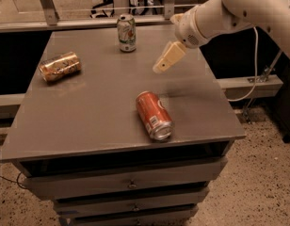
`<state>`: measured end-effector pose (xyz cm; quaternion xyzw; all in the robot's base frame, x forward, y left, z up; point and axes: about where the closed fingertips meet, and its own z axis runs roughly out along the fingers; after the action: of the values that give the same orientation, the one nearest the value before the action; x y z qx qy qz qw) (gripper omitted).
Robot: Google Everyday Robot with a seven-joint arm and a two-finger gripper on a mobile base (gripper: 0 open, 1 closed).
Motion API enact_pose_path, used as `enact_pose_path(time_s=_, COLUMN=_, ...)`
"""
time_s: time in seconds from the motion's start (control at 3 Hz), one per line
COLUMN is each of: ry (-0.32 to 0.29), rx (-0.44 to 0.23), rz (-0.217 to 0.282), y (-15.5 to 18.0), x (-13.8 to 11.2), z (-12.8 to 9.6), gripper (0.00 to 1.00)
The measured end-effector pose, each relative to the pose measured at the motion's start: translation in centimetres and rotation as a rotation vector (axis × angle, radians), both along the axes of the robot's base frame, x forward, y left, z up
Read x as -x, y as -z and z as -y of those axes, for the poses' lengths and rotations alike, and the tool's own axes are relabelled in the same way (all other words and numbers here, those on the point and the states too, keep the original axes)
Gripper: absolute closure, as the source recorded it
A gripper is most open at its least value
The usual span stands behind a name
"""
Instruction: Pick 7up can
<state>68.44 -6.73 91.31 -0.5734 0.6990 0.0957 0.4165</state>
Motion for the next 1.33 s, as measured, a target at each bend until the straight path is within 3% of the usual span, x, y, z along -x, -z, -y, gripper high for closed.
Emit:
enact_pose_path(time_s=0.33, ry=0.005, rx=-0.067, rz=0.020, y=0.4, x=-1.0, z=-1.2, gripper=0.00)
enact_pose_path(time_s=0.67, ry=0.017, rx=-0.199, rz=0.042, y=0.8, x=-4.2, z=-3.5, gripper=0.00)
enact_pose_path(time_s=1.33, ry=0.009, rx=-0.367, rz=0.020, y=1.5, x=-10.6, z=-7.2, gripper=0.00)
